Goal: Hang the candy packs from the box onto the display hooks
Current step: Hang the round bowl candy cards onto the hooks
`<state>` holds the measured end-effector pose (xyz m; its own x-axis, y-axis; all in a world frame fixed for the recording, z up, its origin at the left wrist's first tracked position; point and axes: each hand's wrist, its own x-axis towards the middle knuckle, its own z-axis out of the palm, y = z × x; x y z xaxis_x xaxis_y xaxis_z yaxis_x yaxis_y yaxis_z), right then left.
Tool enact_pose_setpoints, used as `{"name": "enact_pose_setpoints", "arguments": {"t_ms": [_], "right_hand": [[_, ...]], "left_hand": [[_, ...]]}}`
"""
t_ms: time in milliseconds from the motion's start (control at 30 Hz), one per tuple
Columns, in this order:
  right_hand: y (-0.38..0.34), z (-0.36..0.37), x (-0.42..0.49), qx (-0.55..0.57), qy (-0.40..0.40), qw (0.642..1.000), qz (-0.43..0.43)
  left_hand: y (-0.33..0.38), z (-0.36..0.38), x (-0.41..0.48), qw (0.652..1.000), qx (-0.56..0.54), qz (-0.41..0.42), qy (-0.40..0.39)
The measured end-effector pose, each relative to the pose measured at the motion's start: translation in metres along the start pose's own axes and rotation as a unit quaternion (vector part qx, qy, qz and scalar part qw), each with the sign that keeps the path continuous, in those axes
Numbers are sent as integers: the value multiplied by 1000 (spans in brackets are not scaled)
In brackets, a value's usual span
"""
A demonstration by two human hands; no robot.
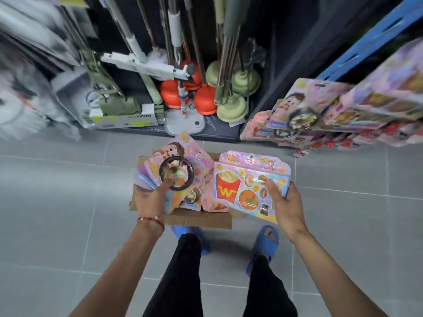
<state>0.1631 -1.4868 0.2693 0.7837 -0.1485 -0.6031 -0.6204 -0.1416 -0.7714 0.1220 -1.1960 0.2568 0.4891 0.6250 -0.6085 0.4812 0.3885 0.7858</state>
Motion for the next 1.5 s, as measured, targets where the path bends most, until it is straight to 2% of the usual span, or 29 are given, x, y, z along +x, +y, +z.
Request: {"name": "enact_pose_setpoints", "arguments": {"t_ms": [167,333,467,633,800,1033,1200,1500], "right_hand": [[-43,-70,-24,41,-8,999,-25],[-83,-149,-47,87,-50,993,-63],[-108,-201,-62,121,-94,986,-67],[-141,-241,-76,155,-104,979,-82],[-187,-269,-95,158,-51,975,-150],[-260,-297,-113,194,43,948,-248],[-306,-317,-104,231,47,926,-294],[-400,-357,-85,234,35,896,-375]], "left_hand": [[31,39,-83,998,-51,40,18],[46,78,-162,991,-115,66,2],[58,100,-208,984,-153,87,-20],[90,127,-250,976,-186,94,-62],[143,158,-274,962,-215,132,-104],[221,197,-305,921,-261,193,-217],[261,217,-327,901,-270,213,-264],[297,263,-363,880,-285,263,-275]]}}
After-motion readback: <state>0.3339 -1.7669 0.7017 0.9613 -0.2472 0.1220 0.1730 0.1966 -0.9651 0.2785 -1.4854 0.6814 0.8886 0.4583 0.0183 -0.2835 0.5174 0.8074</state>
